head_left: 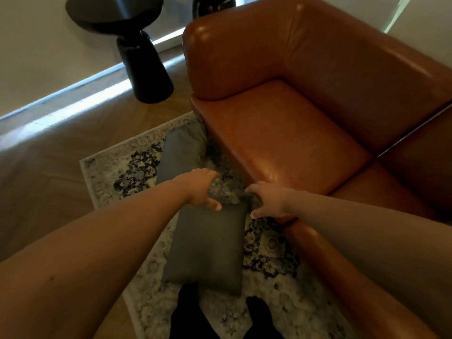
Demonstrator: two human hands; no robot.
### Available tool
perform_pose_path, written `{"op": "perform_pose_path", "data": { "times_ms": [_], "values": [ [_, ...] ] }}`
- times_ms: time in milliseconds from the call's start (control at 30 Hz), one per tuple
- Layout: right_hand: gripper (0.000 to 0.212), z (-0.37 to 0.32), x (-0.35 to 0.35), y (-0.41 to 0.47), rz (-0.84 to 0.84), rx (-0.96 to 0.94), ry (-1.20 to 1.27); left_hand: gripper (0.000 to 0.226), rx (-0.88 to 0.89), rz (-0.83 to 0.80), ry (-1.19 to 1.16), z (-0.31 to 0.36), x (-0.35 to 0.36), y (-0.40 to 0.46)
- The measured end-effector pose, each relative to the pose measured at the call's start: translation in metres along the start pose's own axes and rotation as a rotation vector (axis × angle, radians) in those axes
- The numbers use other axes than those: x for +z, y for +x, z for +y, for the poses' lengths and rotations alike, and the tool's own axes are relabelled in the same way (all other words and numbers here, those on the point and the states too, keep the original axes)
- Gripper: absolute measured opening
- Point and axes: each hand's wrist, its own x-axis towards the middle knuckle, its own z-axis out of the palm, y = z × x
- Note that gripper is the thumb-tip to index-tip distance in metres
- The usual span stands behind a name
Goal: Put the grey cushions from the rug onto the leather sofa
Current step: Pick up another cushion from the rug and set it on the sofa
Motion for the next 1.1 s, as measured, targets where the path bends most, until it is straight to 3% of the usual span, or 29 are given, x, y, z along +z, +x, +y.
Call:
{"op": "perform_pose_path", "data": {
  "times_ms": [267,567,733,933,1100],
  "values": [
    [0.081,-0.012,0.046,0.085,-0.048,0.173,0.283,0.106,0.112,-0.107,0.024,-0.072,0.037,0.064],
    [0.096,0.005,0.143,0.207,-0.225,0.252,0.37,0.101,0.057,-0.211,0.018,-0.14,0.185,0.159],
    [0.106,0.036,0.201,0.288,-0.1,0.204,0.286,0.1,-0.013,-0.257,-0.164,-0.166,0.268,0.24],
    [0.119,0.086,0.27,0.382,-0.028,0.171,0.232,0.109,-0.014,-0.18,-0.234,-0.2,0.346,0.34],
    [0.132,0.117,0.289,0.449,-0.001,0.115,0.156,0.132,0.081,-0.225,-0.095,-0.221,0.361,0.405]
  ]
}}
